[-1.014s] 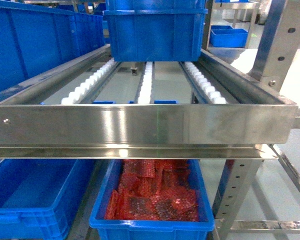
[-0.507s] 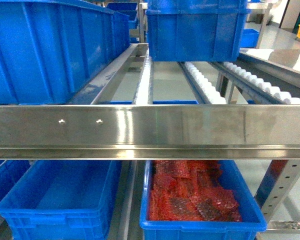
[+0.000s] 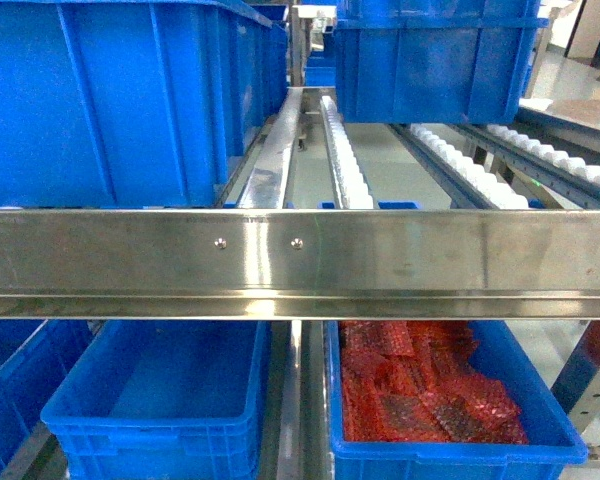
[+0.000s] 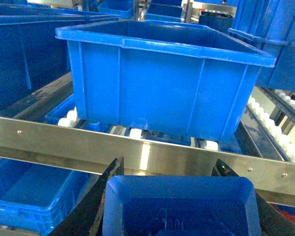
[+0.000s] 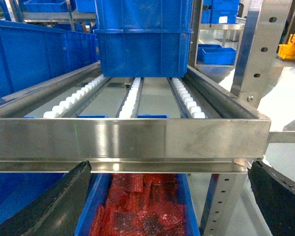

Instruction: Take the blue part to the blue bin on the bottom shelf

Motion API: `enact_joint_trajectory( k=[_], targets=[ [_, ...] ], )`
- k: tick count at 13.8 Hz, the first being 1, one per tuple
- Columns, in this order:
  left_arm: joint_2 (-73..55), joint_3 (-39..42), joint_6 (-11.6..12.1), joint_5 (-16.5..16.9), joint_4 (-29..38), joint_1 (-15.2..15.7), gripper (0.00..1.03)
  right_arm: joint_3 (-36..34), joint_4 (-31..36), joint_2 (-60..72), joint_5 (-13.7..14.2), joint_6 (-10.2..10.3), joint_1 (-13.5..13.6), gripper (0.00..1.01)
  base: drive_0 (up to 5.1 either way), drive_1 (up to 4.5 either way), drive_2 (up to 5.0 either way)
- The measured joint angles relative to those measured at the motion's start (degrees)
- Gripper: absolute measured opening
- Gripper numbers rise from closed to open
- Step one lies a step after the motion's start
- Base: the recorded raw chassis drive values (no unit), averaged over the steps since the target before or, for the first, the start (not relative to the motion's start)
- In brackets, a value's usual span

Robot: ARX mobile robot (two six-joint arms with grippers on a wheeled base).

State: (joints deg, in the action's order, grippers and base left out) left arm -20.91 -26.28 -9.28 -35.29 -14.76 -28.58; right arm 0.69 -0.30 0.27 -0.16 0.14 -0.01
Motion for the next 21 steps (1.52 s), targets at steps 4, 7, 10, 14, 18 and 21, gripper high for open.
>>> enact_joint_trajectory(
  k=[4,7,10,14,18,21],
  targets=[
    [0.02,0.00,0.00,0.00,0.00,0.00,0.43,0.00,0.00,0.00,0.00,0.00,0.00,0.98,0.0,0.00,0.0],
    [0.02,0.00,0.00,0.00,0.00,0.00,0.43,0.00,0.00,0.00,0.00,0.00,0.00,0.98,0.0,0.00,0.0],
    [0.02,0.00,0.00,0.00,0.11,0.00,0.43,0.00,0.15,0.00,0.00,0.00,0.00,0.98,0.0,0.00,0.0],
    [0.00,0.00,0.00,0.09,0.04,0.00,0.43,0.00,0.00,0.00,0.13,0.07,0.00,0.98,0.0,0.00,0.0],
    [-0.04,0.00,0.00,0.13,-0.02,0.00,0.43,0.00,0.00,0.00,0.15,0.00,0.00,0.98,0.0,0.00,0.0],
    [-0.04,0.00,0.00,0.11,0.02,0.00,0.43,0.00,-0.02,0.00,0.15,0.02,0.00,0.98,0.0,0.00,0.0]
  ],
)
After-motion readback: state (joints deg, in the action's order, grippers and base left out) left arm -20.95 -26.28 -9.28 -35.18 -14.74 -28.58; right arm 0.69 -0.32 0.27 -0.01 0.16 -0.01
